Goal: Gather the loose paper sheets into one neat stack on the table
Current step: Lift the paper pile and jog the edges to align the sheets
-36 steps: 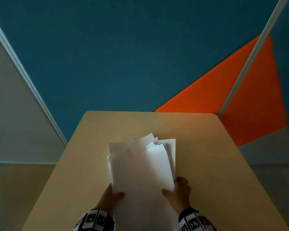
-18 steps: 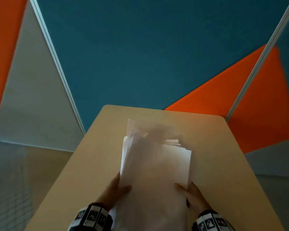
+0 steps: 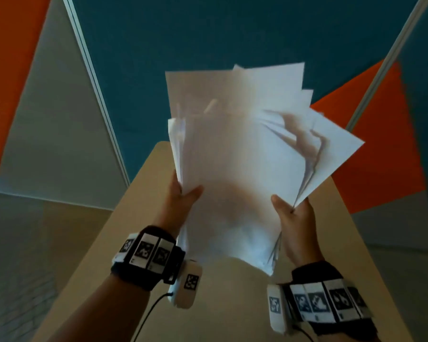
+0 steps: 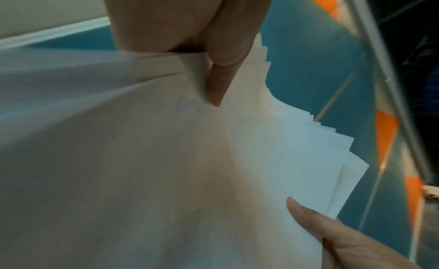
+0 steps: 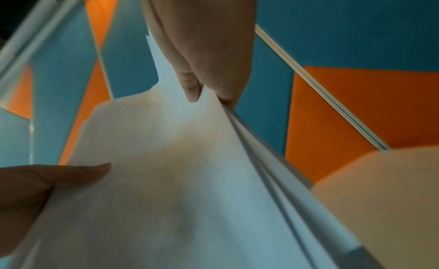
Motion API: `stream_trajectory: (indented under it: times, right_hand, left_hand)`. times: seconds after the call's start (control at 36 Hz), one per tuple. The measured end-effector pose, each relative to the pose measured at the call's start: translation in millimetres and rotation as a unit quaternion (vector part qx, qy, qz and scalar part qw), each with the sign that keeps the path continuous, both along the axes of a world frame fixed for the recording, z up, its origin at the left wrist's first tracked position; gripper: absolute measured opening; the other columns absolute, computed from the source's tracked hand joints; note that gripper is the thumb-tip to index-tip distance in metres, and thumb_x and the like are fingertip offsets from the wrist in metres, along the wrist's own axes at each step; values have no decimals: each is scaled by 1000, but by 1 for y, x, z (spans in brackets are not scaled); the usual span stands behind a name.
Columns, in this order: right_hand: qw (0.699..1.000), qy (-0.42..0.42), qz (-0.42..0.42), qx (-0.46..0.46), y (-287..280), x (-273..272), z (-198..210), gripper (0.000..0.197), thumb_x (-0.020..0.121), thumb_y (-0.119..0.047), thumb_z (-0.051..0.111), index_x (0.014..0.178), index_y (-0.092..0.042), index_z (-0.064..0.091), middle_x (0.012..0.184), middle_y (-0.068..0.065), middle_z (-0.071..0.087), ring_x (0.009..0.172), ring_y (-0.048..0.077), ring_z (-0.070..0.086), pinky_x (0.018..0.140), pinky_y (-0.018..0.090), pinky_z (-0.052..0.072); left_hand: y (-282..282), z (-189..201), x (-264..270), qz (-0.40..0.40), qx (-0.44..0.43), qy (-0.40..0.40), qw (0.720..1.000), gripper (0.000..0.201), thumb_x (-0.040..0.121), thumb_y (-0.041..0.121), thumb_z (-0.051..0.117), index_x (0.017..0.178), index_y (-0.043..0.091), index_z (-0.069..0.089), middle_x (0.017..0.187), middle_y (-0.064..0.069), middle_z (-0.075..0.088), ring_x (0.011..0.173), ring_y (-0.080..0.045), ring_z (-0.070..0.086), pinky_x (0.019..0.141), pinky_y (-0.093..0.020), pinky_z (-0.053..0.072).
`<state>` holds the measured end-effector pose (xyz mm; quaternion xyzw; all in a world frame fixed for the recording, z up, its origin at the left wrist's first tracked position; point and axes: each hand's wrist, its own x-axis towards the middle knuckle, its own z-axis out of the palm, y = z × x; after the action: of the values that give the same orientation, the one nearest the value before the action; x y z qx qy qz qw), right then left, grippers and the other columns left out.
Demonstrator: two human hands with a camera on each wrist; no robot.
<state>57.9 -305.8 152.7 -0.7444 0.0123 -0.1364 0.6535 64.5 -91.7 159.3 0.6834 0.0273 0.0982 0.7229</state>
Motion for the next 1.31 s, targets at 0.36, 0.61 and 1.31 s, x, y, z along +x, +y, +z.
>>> stream_trajectory:
  times: [0.36,0.61,1.31]
  right_hand:
    - [998,63,-29,-1,12,-36,-30,13,85,-6,62,96,1,65,89,14,72,84,9,67,78,33,52]
    - [998,-20,-56,-18,9,-39,1,28,85,-7,62,70,-30,55,57,-17,61,60,-12,59,62,16,47]
    - [986,75,104,103,-18,-56,-28,44,63,-23,82,100,-33,61,94,-21,73,92,-13,63,67,7,53]
  left_hand:
    - [21,-49,-11,-28,52,69,996,52,88,-1,52,136,8,34,121,-9,54,120,-35,51,95,-41,45]
    - [19,-29,1,-29,60,-16,998,46,91,6,48,134,17,37,116,2,58,105,-10,57,91,-31,49]
    - [23,-63,-6,-96,26,70,993,35,71,23,63,102,8,57,96,-14,68,93,-34,65,80,-32,56]
